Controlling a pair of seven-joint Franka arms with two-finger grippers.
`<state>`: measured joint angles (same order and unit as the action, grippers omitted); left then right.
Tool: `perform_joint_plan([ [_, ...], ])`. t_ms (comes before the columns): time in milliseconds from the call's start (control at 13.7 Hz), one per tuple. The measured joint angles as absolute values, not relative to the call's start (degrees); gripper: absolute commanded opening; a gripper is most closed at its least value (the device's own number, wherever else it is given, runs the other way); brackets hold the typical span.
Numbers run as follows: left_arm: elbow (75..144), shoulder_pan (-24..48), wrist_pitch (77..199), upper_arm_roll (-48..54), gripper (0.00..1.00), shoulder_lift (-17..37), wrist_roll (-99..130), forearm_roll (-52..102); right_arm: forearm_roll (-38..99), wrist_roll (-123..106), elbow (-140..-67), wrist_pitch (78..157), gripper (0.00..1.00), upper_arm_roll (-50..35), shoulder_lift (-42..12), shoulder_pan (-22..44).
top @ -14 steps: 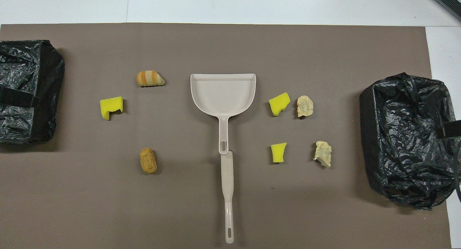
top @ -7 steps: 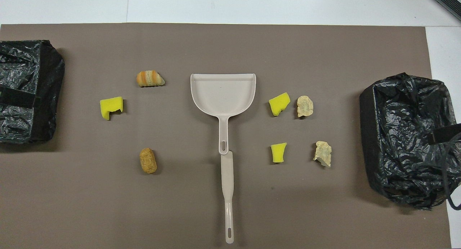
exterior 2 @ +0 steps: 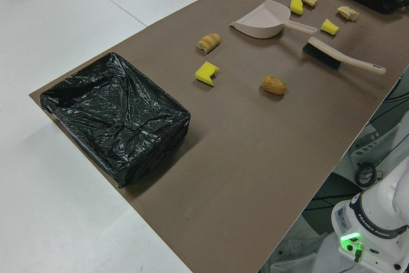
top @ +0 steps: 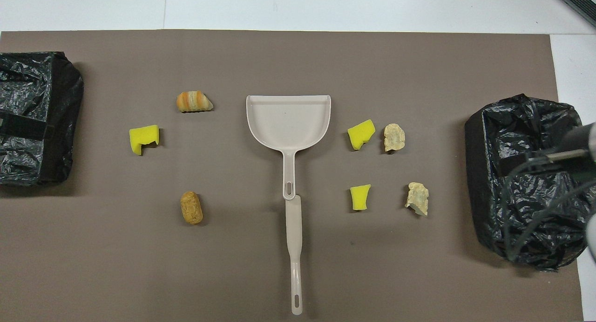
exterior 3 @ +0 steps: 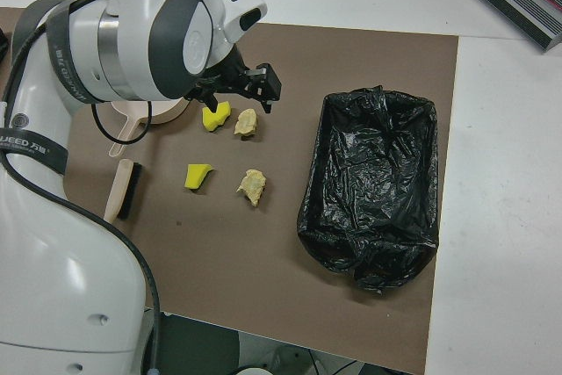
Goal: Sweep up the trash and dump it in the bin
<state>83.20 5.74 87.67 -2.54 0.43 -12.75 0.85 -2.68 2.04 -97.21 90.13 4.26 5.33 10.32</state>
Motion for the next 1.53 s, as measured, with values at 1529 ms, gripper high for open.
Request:
perform_joint_plan([
  [1529, 108.07, 21.98, 91.84, -1.52, 1.0, -11.45, 1.79, 1.24, 6.9, 40.75, -94.84, 116.24, 1.0, 3.93, -23.17, 40.13],
])
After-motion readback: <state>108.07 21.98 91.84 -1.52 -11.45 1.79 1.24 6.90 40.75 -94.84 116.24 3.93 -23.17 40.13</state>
